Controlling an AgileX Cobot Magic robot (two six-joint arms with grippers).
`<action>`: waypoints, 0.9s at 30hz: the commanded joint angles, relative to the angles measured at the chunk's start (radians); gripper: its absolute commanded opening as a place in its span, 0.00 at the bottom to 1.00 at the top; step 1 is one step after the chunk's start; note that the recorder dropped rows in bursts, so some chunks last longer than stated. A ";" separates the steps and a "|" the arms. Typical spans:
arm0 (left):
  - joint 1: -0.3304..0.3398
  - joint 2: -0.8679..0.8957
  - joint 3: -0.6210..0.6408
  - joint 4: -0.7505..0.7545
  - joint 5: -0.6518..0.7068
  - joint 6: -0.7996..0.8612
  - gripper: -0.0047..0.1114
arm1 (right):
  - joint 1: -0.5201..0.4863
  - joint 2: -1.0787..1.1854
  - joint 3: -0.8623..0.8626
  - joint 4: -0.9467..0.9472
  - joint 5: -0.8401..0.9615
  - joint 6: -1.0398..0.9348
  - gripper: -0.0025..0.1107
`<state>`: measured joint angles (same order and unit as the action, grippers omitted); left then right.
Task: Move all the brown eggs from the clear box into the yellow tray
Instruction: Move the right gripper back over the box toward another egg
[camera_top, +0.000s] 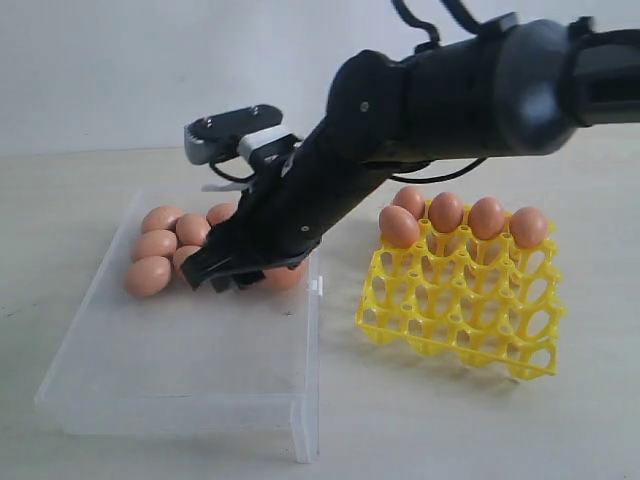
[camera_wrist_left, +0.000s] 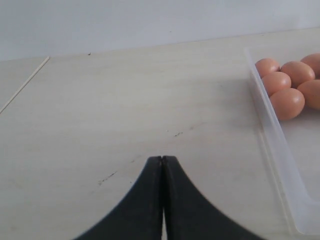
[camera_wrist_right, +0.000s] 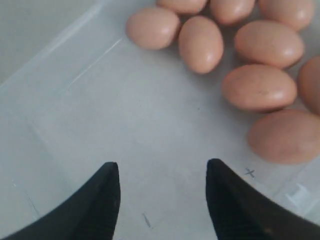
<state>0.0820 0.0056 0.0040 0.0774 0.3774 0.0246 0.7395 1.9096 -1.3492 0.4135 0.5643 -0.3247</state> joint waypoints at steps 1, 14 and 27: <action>-0.006 -0.006 -0.004 -0.007 -0.001 -0.002 0.04 | 0.017 0.080 -0.117 -0.053 0.113 0.017 0.47; -0.006 -0.006 -0.004 -0.007 -0.001 -0.002 0.04 | 0.034 0.319 -0.522 -0.241 0.497 0.083 0.47; -0.006 -0.006 -0.004 -0.007 -0.001 -0.002 0.04 | 0.032 0.388 -0.677 -0.293 0.571 0.109 0.47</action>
<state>0.0820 0.0056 0.0040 0.0774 0.3774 0.0246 0.7713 2.2775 -1.9931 0.1389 1.1161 -0.2176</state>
